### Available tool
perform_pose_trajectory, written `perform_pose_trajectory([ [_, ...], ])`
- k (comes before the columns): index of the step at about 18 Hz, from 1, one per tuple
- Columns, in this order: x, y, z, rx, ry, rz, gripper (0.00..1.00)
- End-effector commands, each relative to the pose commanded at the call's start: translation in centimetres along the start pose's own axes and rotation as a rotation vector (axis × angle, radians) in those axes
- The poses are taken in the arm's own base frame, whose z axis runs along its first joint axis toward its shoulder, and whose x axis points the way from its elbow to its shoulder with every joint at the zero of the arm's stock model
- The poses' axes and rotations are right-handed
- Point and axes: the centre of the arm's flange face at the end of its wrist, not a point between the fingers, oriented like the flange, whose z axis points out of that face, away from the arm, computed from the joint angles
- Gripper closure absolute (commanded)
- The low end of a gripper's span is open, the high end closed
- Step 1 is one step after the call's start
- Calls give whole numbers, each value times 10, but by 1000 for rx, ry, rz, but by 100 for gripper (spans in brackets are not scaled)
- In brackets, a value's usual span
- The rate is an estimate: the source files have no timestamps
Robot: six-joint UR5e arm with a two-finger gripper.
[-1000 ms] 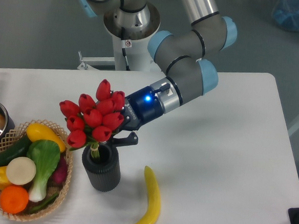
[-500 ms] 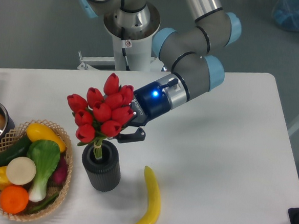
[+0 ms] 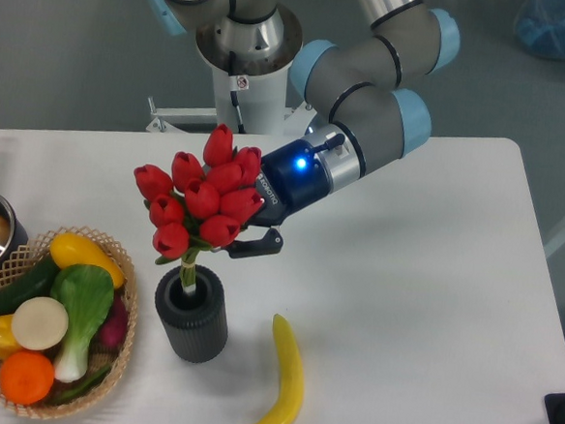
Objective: Pick up the flowers from the vase
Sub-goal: 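Lift the gripped tulips upward out of the dark vase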
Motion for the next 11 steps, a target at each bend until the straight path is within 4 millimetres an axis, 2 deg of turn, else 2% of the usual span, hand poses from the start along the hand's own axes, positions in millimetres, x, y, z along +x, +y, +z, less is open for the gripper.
perform_pose_trajectory([
  [11, 8, -13, -9, 98, 18, -11, 60],
])
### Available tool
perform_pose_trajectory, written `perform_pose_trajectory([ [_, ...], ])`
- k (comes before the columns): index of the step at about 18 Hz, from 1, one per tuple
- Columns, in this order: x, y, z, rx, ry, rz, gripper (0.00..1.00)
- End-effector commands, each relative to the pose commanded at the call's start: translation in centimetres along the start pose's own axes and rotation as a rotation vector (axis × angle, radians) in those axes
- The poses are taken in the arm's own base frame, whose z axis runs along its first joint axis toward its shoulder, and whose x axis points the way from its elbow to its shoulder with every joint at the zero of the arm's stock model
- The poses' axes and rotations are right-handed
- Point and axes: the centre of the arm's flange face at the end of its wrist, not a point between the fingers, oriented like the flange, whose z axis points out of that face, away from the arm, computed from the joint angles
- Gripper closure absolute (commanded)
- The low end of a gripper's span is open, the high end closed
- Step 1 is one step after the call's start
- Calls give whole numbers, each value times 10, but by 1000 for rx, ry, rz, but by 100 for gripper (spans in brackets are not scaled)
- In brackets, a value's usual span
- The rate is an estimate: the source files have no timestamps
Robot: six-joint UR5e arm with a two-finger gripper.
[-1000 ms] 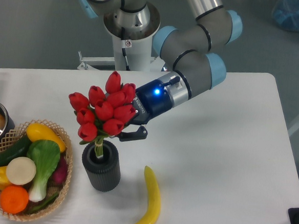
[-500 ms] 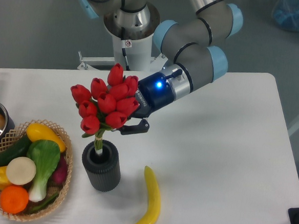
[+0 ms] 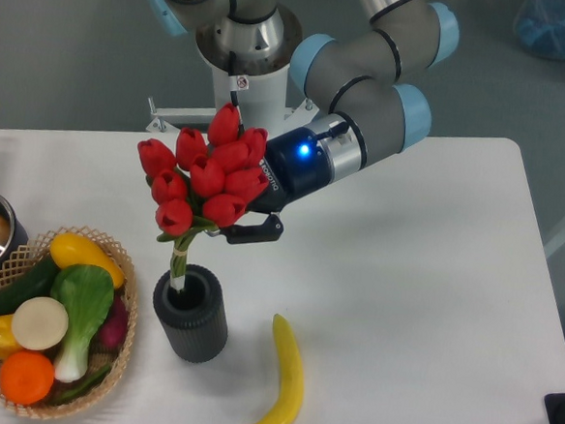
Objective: Pick up the flowers from the vase
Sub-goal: 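Lift the gripped tulips upward out of the dark vase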
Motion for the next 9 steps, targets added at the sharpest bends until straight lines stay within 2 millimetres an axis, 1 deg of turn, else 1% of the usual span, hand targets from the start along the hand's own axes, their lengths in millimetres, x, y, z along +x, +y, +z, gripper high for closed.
perform_pose_trajectory([
  [4, -2, -5, -10, 32, -8, 1, 60],
  [7, -1, -8, -12, 42, -9, 1, 60],
  [9, -4, -11, -21, 60, -18, 3, 60],
])
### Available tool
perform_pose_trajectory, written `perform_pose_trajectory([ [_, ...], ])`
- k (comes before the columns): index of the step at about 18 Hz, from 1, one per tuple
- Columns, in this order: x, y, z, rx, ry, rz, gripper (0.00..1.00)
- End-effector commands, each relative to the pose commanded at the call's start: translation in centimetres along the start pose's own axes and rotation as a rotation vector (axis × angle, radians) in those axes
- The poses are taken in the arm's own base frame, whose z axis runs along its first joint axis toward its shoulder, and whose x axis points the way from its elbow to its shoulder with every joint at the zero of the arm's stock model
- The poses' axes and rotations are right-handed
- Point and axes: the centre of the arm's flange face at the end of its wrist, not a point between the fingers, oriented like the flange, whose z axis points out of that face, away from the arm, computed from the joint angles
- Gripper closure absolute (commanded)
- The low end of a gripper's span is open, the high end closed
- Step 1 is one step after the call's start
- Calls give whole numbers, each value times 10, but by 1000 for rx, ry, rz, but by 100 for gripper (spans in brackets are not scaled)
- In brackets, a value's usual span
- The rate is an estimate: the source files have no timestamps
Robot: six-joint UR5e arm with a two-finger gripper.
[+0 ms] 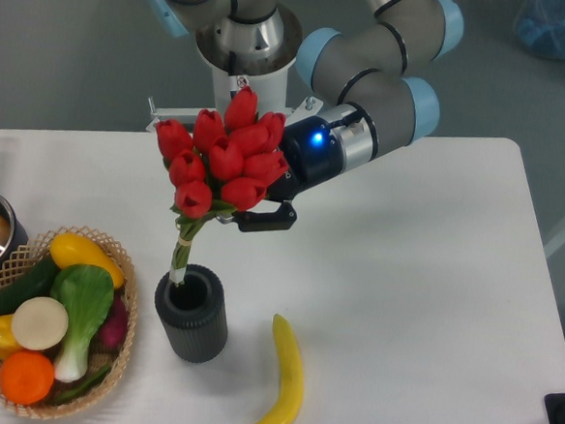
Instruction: Pick up the flowers from the vase
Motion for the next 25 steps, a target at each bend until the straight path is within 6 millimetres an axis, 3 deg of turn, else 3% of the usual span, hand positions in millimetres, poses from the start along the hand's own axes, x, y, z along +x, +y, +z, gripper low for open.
perform_pose_trajectory([
  [3, -4, -5, -12, 21, -16, 4, 60],
  [9, -4, -7, -15, 9, -24, 6, 60],
  [14, -8, -11, -33, 9, -59, 10, 60],
  [25, -5, -15, -32, -13, -67, 23, 60],
])
